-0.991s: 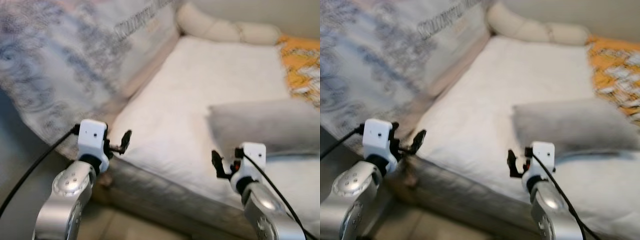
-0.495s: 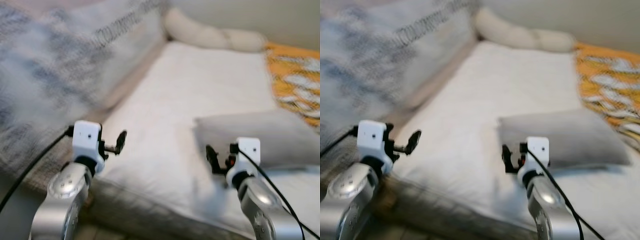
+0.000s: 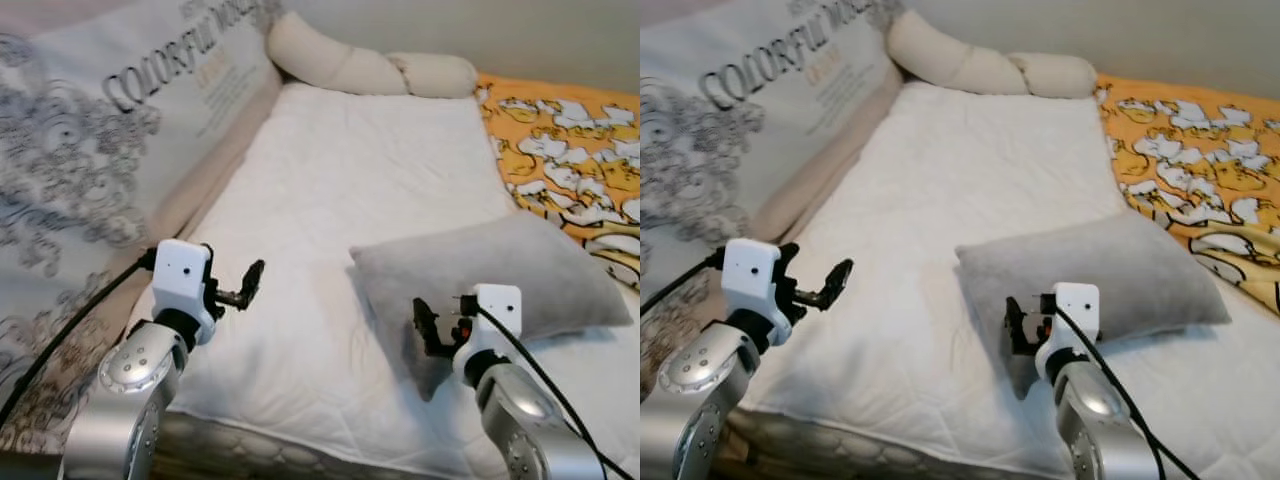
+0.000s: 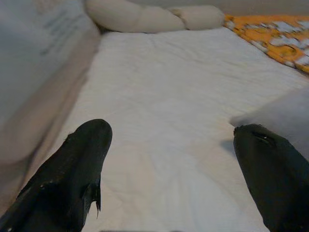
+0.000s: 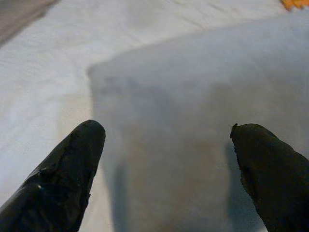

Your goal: Clean up the room

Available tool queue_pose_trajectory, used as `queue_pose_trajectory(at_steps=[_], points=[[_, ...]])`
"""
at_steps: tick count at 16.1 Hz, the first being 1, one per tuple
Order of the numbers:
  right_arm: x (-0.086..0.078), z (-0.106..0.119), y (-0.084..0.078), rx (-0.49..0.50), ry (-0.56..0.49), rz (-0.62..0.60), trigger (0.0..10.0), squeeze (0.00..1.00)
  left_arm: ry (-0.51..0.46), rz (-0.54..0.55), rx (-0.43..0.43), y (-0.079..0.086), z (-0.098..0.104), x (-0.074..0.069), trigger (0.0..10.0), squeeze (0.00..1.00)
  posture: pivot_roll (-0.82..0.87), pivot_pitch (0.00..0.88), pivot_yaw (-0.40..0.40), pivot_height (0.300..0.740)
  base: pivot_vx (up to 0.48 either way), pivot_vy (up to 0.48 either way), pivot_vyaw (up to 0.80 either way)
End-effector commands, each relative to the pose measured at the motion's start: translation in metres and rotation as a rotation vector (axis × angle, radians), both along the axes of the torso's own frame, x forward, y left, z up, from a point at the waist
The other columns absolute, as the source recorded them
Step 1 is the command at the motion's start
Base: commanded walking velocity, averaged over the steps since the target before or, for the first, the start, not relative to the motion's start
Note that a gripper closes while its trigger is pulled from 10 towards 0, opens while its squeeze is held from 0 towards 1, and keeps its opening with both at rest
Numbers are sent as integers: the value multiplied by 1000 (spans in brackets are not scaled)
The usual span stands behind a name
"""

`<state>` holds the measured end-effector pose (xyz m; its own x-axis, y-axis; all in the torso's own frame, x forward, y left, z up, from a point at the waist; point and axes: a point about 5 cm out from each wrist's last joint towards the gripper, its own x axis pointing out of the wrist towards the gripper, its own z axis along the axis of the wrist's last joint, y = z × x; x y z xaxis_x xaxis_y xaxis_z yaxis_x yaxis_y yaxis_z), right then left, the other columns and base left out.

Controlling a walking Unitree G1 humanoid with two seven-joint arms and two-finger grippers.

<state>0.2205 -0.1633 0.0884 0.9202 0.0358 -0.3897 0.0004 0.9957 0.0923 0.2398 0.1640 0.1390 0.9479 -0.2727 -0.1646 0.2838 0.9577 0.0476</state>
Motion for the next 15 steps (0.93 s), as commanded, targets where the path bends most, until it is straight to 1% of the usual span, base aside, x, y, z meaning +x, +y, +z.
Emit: queue_pose_trajectory(at_steps=[1, 4, 6, 7, 8, 9, 10, 11, 12, 13, 14, 15], points=[[-1, 2, -5, -8, -7, -22, 10000, 0, 3, -29, -5, -3, -1, -1, 10000, 0, 60, 0, -6, 740, 0, 0, 0], [2, 2, -6, -13, -8, -26, 10000, 0, 8, -49, -1, -5, -1, 0, 10000, 0, 58, 0, 0, 740, 0, 0, 0], [9, 4, -14, -13, -17, -59, 10000, 0, 25, -87, -7, -7, -2, 6, 10000, 0, 57, 0, 0, 740, 0, 0, 0], [14, 4, -27, 5, -4, -129, 10000, 545, 38, -109, -23, -7, -2, 15, 10000, 231, 53, 0, 5, 740, 0, 0, 0], [16, 3, -38, 30, 6, -186, 10000, 1000, 52, -126, -50, -8, -2, 22, 10000, 1000, 52, 0, 4, 740, 0, 0, 0], [18, 1, -48, 47, 9, -221, 10000, 1000, 66, -158, -69, -9, -2, 29, 10000, 1000, 51, 0, 3, 740, 0, 0, 0], [20, 1, -61, 76, 3, -271, 10000, 1000, 103, -172, -108, -12, -6, 41, 10000, 1000, 45, 0, 3, 740, 0, 0, 0], [23, 2, -72, 84, -6, -308, 10000, 1000, 135, -194, -163, -16, -10, 52, 10000, 1000, 33, 0, 8, 740, 0, 0, 0], [26, 2, -81, 82, -8, -318, 10000, 1000, 167, -224, -237, -24, -14, 62, 10000, 1000, 21, 0, 12, 740, 0, 0, 0], [28, 1, -85, 82, -5, -319, 10000, 1000, 197, -248, -288, -30, -18, 70, 10000, 1000, 8, 0, 16, 740, 0, 0, 0], [31, 1, -87, 99, 3, -309, 10000, 1000, 236, -270, -320, -37, -25, 78, 10000, 1000, -15, 0, 26, 740, 0, 0, 0], [34, 0, -87, 117, 11, -278, 10000, 1000, 284, -271, -388, -44, -33, 86, 10000, 1000, -46, 0, 40, 740, 0, 0, 0]])
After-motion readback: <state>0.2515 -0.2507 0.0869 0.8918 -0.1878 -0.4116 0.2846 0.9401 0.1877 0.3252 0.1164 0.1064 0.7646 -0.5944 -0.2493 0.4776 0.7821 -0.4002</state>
